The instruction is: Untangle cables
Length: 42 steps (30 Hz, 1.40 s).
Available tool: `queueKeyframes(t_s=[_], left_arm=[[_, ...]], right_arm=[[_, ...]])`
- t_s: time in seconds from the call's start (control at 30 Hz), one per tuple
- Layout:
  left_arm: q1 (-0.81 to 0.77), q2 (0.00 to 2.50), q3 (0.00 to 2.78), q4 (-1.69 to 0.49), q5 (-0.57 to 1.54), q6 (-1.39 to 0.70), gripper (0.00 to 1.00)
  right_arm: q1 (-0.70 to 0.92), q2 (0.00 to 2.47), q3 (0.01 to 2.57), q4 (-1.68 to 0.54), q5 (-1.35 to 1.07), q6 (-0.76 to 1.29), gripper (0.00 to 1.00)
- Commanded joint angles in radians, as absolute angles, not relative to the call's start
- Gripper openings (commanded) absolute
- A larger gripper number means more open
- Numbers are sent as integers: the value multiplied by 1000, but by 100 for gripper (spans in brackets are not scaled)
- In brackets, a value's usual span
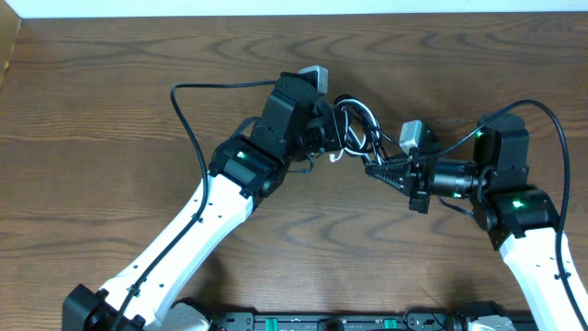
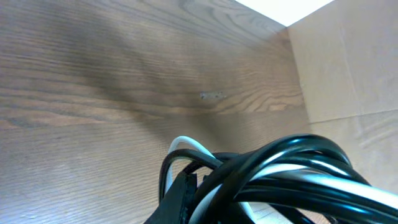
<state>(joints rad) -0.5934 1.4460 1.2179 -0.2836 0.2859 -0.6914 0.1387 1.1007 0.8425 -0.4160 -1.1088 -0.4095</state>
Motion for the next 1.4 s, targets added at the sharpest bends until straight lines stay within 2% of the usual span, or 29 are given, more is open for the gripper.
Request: queueKeyframes(t_s=[0.0, 0.47, 0.77, 0.97, 1.23, 1.37], left_arm=[[-566, 1442, 1235, -238, 187, -768, 7], [-566, 1442, 1235, -222, 184, -818, 7], [-566, 1442, 1235, -252, 93, -844, 7], [-567, 1442, 1235, -275, 97, -844, 7], [-569, 1442, 1235, -316, 166, -839, 7], [-581, 1442, 1235, -300, 202, -756, 7]], right_arm=[[139, 1098, 849, -463, -1183, -424, 1], [139, 1098, 849, -490, -1177, -427, 1], [139, 1098, 849, -487, -1186, -428, 1], [139, 1098, 849, -470, -1228, -503, 1], [139, 1098, 849, -413, -1237, -501, 1], [139, 1098, 849, -411, -1237, -497, 1]])
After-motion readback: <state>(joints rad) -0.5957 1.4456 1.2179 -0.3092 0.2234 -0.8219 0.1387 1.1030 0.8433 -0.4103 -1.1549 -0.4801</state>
